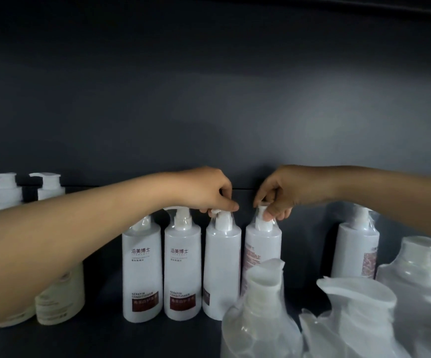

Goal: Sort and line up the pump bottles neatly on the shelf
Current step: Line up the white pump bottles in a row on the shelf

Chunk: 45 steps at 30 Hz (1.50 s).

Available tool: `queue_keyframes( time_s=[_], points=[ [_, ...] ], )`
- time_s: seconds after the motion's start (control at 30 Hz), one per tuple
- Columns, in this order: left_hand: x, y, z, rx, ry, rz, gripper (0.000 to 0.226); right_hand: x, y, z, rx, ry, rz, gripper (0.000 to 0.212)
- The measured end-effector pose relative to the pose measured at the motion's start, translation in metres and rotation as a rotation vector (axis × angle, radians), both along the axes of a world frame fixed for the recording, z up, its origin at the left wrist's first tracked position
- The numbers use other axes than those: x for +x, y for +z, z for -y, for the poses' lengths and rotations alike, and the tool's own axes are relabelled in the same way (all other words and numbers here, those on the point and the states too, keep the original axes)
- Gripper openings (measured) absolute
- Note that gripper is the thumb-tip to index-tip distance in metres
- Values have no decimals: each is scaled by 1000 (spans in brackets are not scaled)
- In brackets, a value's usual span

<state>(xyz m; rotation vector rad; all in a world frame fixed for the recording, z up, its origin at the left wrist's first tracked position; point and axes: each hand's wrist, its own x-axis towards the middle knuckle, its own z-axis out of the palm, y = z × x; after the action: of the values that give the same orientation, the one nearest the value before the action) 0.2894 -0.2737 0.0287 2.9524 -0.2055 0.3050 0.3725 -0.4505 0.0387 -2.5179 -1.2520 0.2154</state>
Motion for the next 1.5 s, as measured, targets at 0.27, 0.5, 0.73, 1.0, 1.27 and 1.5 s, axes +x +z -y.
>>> queue_keyframes(
  time_s=[0.27, 0.5, 0.73, 1.0, 1.27, 1.5],
  points=[
    [3, -1, 2, -76, 49, 6, 28, -9, -3, 2, -35, -33, 207, 29],
    [-10, 19, -18, -121, -158, -284, 39, -4, 1, 12, -18, 43, 89, 31],
    [-3, 15, -21, -197, -213, -276, 37, 0, -2, 11, 19, 23, 46, 17],
    [-1, 2, -3, -48, -162, -27, 30, -3, -7, 13, 27, -61, 116, 27],
    [-2, 5, 0, 98, -98, -43, 30, -2, -11, 9, 119, -32, -114, 15],
    [-1, 2, -2, 40, -79, -6, 24, -10, -13, 2, 129, -50, -54, 13]
  ],
)
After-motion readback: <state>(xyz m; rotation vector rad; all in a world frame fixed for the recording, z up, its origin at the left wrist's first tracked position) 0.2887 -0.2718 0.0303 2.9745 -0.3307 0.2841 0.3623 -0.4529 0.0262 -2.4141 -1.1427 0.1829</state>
